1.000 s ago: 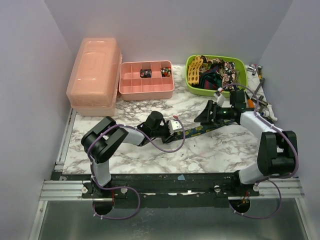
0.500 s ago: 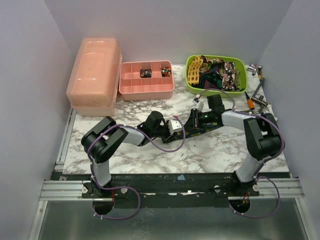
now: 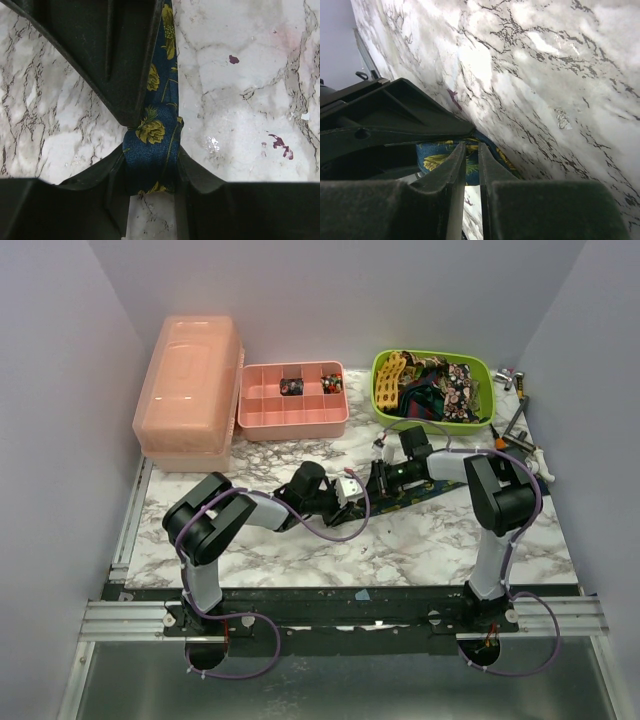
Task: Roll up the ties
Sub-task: Roll the tie at the center of the board.
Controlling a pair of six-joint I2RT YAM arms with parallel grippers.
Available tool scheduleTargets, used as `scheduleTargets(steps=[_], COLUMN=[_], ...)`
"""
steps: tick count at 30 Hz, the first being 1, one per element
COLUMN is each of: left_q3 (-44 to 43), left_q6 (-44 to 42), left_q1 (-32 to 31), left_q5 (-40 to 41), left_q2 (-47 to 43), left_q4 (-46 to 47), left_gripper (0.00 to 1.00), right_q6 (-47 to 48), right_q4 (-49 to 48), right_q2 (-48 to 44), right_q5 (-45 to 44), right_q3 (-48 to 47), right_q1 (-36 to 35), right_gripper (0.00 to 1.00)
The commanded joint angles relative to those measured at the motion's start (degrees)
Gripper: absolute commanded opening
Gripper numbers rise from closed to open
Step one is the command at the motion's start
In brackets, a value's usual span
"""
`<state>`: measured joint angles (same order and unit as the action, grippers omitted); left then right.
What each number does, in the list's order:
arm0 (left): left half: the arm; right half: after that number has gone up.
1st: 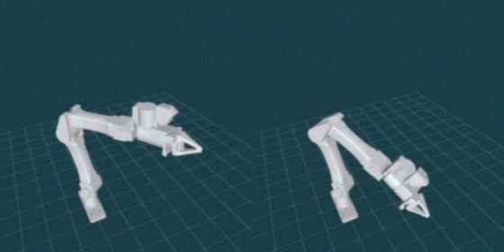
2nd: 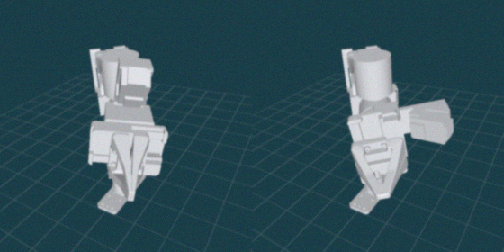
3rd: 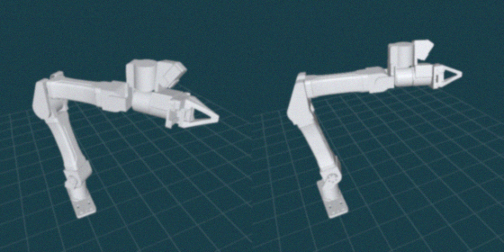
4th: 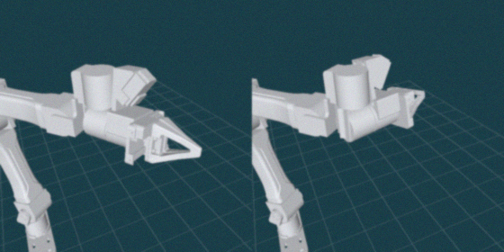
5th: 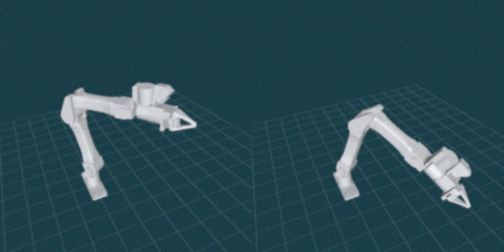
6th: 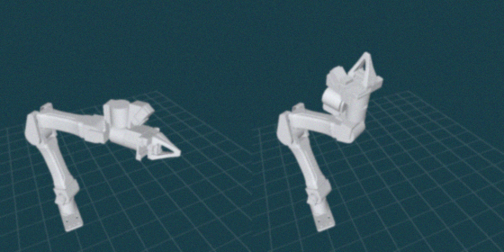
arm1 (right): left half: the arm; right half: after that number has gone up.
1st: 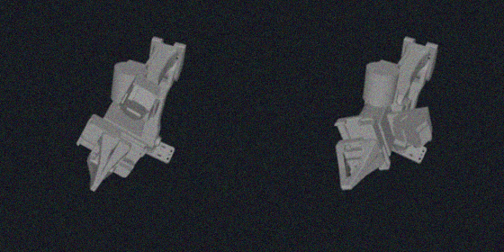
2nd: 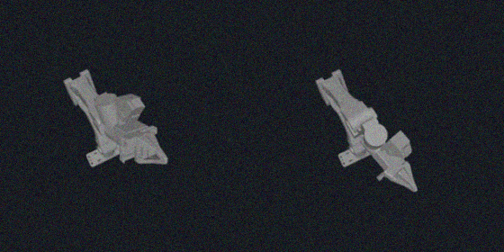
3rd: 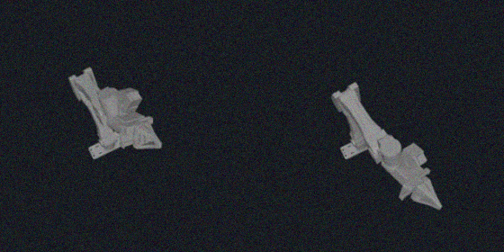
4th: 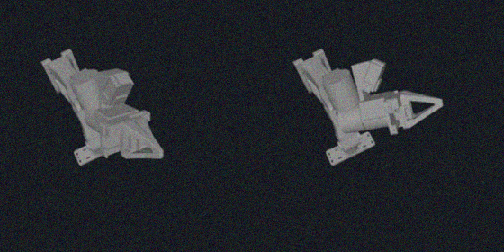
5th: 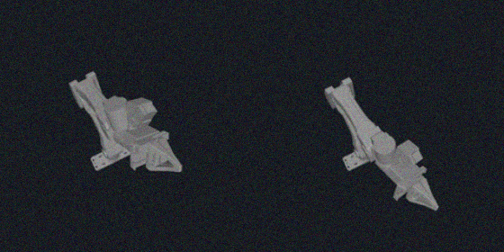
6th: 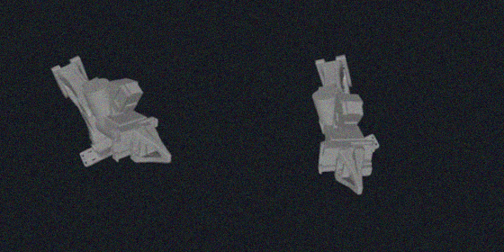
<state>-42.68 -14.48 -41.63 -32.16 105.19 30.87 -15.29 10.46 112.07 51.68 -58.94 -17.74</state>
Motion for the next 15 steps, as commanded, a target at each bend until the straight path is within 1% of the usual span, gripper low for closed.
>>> scheduleTargets(steps=[1,2,3,4,5,6,9,15], left_q3=[0.4,0.2,0.3,0.4,0.6,0.8,0.8,0.7], left_q6=[1.1,0.8,0.7,0.6,0.2,-0.2,-0.4,-0.4], left_q1=[0.6,0.6,0.5,0.5,0.6,0.5,0.6,0.6], left_q5=[-0.2,0.2,0.6,0.7,0.7,0.9,1.2,1.2], left_q2=[2.8,2.8,2.8,2.7,2.4,2.3,2.2,1.5], left_q4=[-3.5,-3.8,-3.9,-4.0,-4.3,-4.3,-5.0,-5.1], left_gripper=[0.26,0.24,0.23,0.22,0.21,0.21,0.21,0.21], right_q6=[5.3,5.6,6.0,6.4,6.7,7.1,8.7,10.1], right_q4=[6.1,6.9,8.1,9.9,11.5,12.9,15.9,16.4], right_q2=[0.1,-1.3,-3.0,-4.3,-5.6,-6.6,-7.5,-3.3], right_q5=[-5.5,-5.2,-4.8,-4.1,-3.4,-3.2,-3.7,-12.3], right_q3=[-2.2,-2.6,-3.0,-3.4,-3.6,-3.6,-3.1,-0.6], right_q1=[-0.5,-0.5,-0.5,-0.2,0.1,0.6,2.7,7.5], right_gripper=[0.2,0.23,0.3,0.4,0.44,0.47,0.47,0.44])
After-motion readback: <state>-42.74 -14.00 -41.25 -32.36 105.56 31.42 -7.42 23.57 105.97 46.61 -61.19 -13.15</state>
